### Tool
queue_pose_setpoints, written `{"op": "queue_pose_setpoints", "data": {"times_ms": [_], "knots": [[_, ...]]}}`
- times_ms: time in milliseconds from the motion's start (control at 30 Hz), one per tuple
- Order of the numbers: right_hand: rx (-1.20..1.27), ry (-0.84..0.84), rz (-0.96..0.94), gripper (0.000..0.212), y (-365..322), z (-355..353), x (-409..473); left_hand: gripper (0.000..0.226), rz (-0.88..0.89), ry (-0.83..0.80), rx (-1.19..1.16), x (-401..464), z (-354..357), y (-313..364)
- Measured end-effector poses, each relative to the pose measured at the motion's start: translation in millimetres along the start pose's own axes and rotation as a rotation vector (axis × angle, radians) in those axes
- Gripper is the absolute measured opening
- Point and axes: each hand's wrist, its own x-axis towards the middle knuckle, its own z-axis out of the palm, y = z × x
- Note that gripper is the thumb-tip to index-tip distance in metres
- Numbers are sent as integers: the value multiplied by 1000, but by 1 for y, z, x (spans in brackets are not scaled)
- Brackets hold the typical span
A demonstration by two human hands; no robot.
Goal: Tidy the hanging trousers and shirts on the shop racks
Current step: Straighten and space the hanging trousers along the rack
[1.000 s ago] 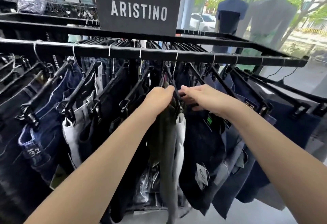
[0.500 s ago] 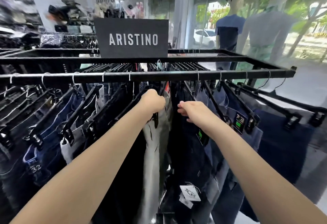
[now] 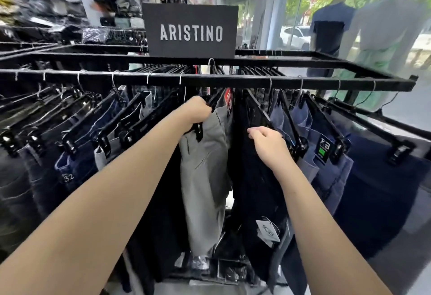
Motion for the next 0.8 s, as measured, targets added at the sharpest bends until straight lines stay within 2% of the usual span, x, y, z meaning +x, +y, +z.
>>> {"op": "queue_pose_setpoints", "data": {"times_ms": [67, 167, 200, 300, 467, 533, 633, 733, 800], "knots": [[30, 20, 7, 34, 0, 1, -2, 20, -7, -17, 106, 2, -4, 3], [51, 17, 12, 34, 2, 6, -4, 12, -51, -33, 286, -4, 6, -4], [44, 15, 12, 34, 3, 8, -5, 19, -72, -36, 308, -9, 13, -12], [6, -10, -11, 33, 8, 11, -10, 32, -136, -111, 293, -28, 32, -46], [-73, -79, -40, 35, 31, 25, -26, 25, -197, -247, 223, -95, 22, -96], [-78, -142, -113, 37, 43, 42, -39, 20, -218, -292, 173, -134, 8, -109], [-148, -269, -300, 43, 54, 77, -69, 26, -243, -314, 169, -195, -9, -140], [-374, -308, -531, 46, 67, 117, -103, 26, -307, -238, 227, -255, -13, -175], [-530, -388, -565, 51, 70, 135, -130, 31, -369, -210, 272, -292, -11, -198]]}}
